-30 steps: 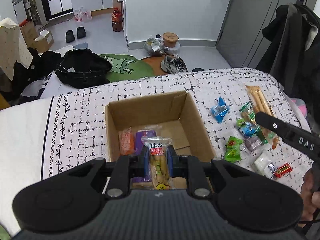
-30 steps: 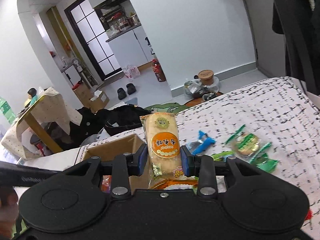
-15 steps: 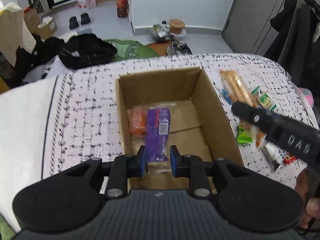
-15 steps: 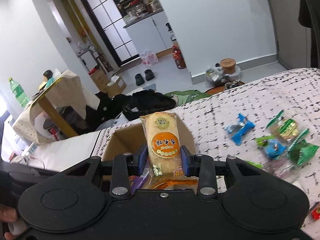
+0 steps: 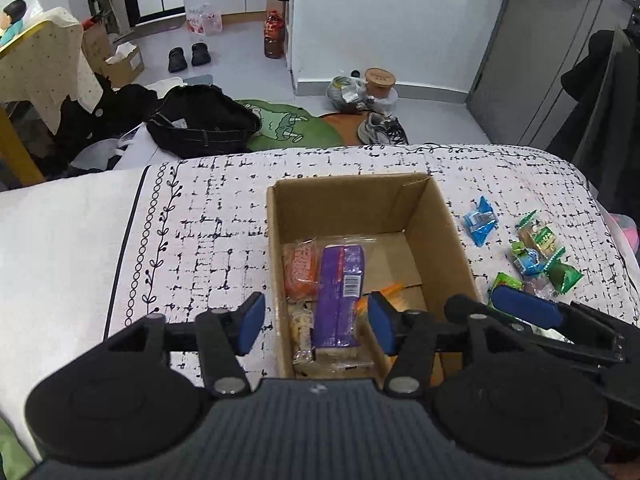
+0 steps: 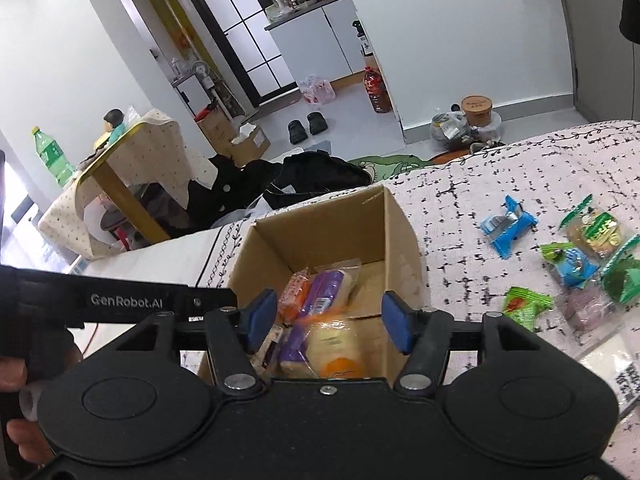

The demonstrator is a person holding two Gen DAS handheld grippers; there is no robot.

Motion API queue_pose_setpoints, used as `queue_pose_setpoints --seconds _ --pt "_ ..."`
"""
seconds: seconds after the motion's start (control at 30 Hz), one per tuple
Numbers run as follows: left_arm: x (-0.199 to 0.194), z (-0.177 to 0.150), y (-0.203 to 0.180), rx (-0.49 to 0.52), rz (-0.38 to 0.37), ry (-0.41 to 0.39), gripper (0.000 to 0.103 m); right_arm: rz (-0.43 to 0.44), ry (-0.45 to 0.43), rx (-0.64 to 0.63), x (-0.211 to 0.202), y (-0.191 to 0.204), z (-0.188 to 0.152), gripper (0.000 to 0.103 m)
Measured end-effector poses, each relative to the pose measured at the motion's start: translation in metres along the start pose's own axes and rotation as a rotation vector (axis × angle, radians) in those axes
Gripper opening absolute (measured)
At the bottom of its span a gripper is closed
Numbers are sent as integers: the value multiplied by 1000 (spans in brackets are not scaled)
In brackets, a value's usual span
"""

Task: Organize snacks
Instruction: 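Lower both held snacks into the cardboard box and open both grippers, then move the right gripper back over the red candy bar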

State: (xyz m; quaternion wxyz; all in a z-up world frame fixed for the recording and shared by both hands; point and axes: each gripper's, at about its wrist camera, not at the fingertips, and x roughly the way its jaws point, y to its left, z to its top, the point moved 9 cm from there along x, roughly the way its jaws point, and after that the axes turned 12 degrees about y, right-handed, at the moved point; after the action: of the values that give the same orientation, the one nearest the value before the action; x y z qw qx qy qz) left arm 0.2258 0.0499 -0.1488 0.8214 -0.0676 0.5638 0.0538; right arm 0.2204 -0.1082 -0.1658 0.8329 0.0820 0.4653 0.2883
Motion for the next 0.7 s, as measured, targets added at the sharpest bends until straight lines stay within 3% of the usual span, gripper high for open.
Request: queue_pose_setpoints --seconds 0.13,0.7 --pt "-2 1 -7 23 1 -16 73 -31 2 1 -9 -15 0 58" --pt "-8 1 -68 127 -90 -20 87 -152 -29 45 -54 -83 -7 66"
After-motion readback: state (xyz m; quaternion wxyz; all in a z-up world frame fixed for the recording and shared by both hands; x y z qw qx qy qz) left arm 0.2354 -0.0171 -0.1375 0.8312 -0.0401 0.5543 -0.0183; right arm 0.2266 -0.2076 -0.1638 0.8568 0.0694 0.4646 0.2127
